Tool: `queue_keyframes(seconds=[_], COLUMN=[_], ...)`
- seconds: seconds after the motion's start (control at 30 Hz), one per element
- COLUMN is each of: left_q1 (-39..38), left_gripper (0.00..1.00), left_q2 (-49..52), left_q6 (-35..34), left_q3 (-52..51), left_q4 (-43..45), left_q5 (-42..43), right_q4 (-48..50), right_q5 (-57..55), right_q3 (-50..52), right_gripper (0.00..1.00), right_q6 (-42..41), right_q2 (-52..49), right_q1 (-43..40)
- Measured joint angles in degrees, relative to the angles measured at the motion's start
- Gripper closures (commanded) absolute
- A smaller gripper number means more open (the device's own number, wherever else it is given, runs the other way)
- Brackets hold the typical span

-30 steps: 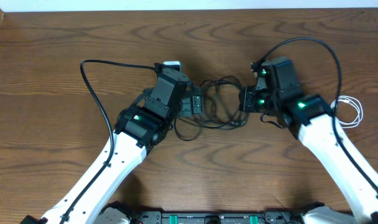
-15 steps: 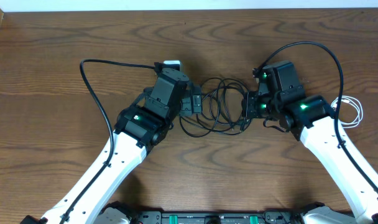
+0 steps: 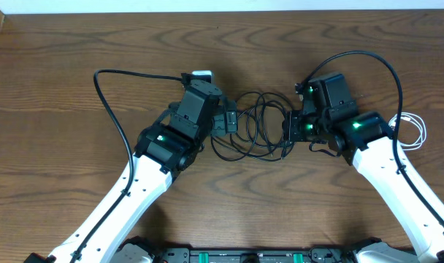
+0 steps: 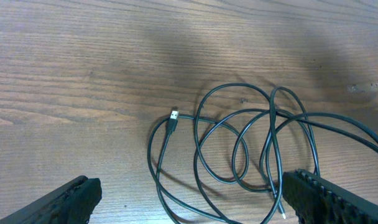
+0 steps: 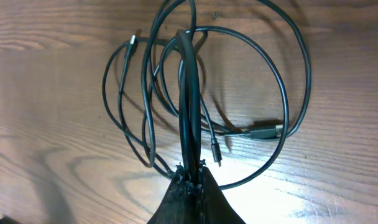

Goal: Untangle cables

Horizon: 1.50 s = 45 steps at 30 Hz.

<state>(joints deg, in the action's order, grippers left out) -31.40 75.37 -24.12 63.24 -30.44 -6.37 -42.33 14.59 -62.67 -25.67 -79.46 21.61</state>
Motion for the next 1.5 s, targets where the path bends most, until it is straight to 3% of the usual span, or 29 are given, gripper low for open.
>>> queue_keyframes(seconds=[0.4,0.9,1.13,1.5], left_q1=[0.0,0.0,0.0,0.0], left_gripper=[0.01,0.01,0.01,0.01], left_q2=[0.0,3.3,7.0,7.3], left_q6=[-1.8,-20.6,-22.6,-22.7], left_q3=[0.0,0.0,0.0,0.0], left_q4=[-2.7,-7.0,-7.1,-6.6], left_q5=[0.0,0.0,0.0,0.0], right_q4=[-0.5,4.5,6.2,6.2], right_q5=[0.2,6.6,16.3,19.3], right_q3=[0.0,0.0,0.0,0.0], right_gripper=[0.99,0.99,0.99,0.99], right_q6=[-1.1,-1.3,5.8,7.6], right_q2=[0.0,0.0,0.0,0.0], right_q1=[0.0,-0.2,-0.2,-0.2])
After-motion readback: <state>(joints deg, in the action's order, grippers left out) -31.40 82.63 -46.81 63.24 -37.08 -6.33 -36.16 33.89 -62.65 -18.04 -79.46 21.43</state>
